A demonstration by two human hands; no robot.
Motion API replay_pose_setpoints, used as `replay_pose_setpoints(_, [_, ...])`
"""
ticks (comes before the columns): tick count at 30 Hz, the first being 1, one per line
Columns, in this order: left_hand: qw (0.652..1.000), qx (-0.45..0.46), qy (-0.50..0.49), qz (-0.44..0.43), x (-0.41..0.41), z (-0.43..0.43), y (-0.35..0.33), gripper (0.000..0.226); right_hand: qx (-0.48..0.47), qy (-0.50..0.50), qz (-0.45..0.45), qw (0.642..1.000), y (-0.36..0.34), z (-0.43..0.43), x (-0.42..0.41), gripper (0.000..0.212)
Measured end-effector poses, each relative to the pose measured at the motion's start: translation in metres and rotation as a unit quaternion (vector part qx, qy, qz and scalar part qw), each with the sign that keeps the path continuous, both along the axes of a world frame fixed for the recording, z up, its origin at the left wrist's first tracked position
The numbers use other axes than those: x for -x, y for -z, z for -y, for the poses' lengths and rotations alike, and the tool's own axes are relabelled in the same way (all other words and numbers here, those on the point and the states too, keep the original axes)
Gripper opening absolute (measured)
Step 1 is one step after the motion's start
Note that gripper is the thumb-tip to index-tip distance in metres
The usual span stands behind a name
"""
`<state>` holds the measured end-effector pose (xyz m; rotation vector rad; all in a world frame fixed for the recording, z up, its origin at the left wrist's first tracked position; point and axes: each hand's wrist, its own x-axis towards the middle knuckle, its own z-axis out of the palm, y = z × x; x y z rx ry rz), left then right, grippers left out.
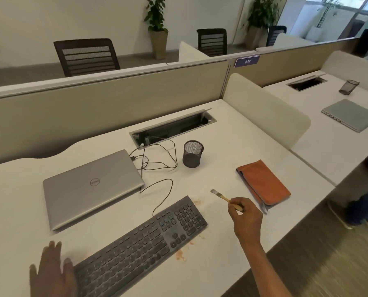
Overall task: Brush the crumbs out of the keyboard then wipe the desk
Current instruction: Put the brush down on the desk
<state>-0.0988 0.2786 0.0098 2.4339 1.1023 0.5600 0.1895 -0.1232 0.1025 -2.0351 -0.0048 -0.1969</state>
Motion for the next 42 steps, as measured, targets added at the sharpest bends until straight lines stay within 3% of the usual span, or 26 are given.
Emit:
replay_pose_setpoints(3, [0.998,-0.033,0.047,0.010,-0.026,0.018,-0.016,0.068,0.003,0.011,-0.004,1.000,0.013,0.001,-0.015,0.019])
replay_pose_setpoints(10, [0.987,-0.013,0.155,-0.039,-0.077,0.076,-0.026,0.066,0.038,0.032,-0.026,0.998,0.041,-0.003,-0.055,0.013])
replay_pose_setpoints(14, [0.981,-0.003,0.182,-0.070,-0.099,0.106,-0.024,0.064,0.127,0.023,-0.015,0.992,0.061,0.003,-0.067,0.013])
replay_pose_setpoints(20, [0.978,0.013,0.180,-0.103,-0.116,0.130,-0.022,0.062,0.200,-0.032,0.038,0.979,0.069,0.009,-0.073,0.016])
replay_pose_setpoints(42, [0.979,0.014,0.171,-0.114,-0.128,0.152,-0.018,0.060,0.194,-0.078,-0.010,0.978,0.079,0.013,-0.083,0.017])
